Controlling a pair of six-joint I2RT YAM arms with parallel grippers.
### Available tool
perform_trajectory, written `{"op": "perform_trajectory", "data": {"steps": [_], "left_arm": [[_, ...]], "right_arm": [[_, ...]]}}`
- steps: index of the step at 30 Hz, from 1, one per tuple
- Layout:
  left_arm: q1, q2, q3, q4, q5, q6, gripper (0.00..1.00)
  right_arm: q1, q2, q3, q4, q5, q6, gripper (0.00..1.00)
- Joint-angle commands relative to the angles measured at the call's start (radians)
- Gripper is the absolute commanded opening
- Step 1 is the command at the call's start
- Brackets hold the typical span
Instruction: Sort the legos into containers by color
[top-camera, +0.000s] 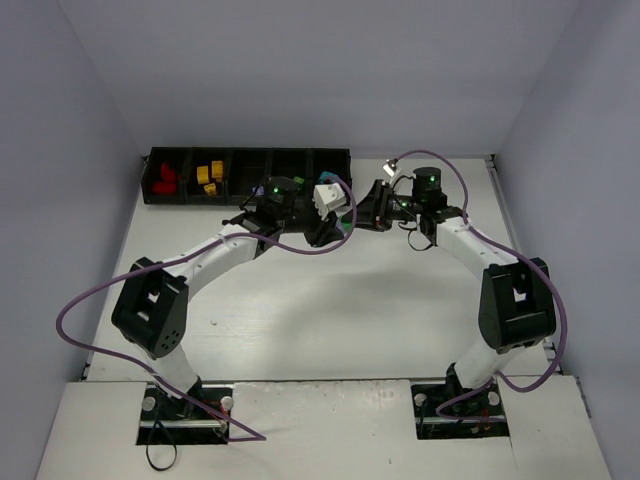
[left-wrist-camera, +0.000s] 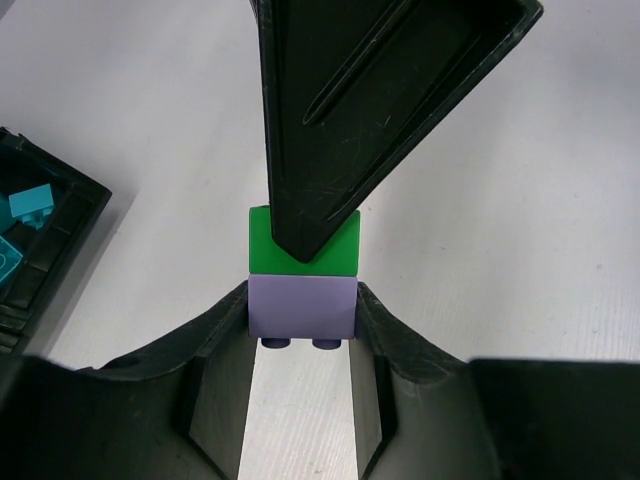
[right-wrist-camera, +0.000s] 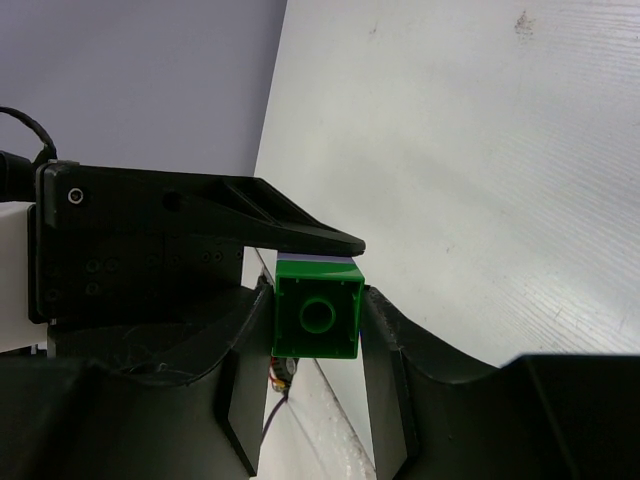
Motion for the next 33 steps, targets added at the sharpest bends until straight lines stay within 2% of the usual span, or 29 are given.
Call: {"op": "perform_trajectory", "data": {"steps": [1, 9, 15, 18, 21, 23, 27, 33], "left_arm": [[0.009, -0.040, -0.020, 0.048, 0.023, 0.012, 0.00], [0.012, -0.064, -0.120, 0.083, 0.001, -0.017, 0.00], [0.022, -0.064, -0.128, 0.085, -0.008, -0.021, 0.00], [0.064, -0.072, -0.138, 0.120, -0.066, -0.078, 0.00], [0.155, -0.074, -0.135, 0.178, -0.206, -0.167, 0.00], [0.219, -0.055, -0.084, 0.172, -0.351, -0.231, 0.00], [0.299, 0.020, 0.070, 0.110, -0.514, -0.284, 0.06], [0.348, 0.223, 0.366, -0.041, -0.594, -0.270, 0.17]], "right_arm": [[-0.026, -0.064, 0.040, 0.041, -0.043, -0.028, 0.00], [-0.032, -0.063, 0.060, 0.018, -0.039, -0.048, 0.00], [-0.046, -0.058, 0.067, 0.012, -0.034, -0.056, 0.00], [-0.051, -0.061, 0.071, 0.004, -0.027, -0.065, 0.00], [-0.051, -0.064, 0.073, -0.023, -0.010, -0.093, 0.00], [-0.051, -0.067, 0.065, -0.043, -0.002, -0.112, 0.00], [-0.051, -0.069, 0.060, -0.069, 0.007, -0.140, 0.00], [-0.051, -0.072, 0.059, -0.082, 0.022, -0.159, 0.00]]}}
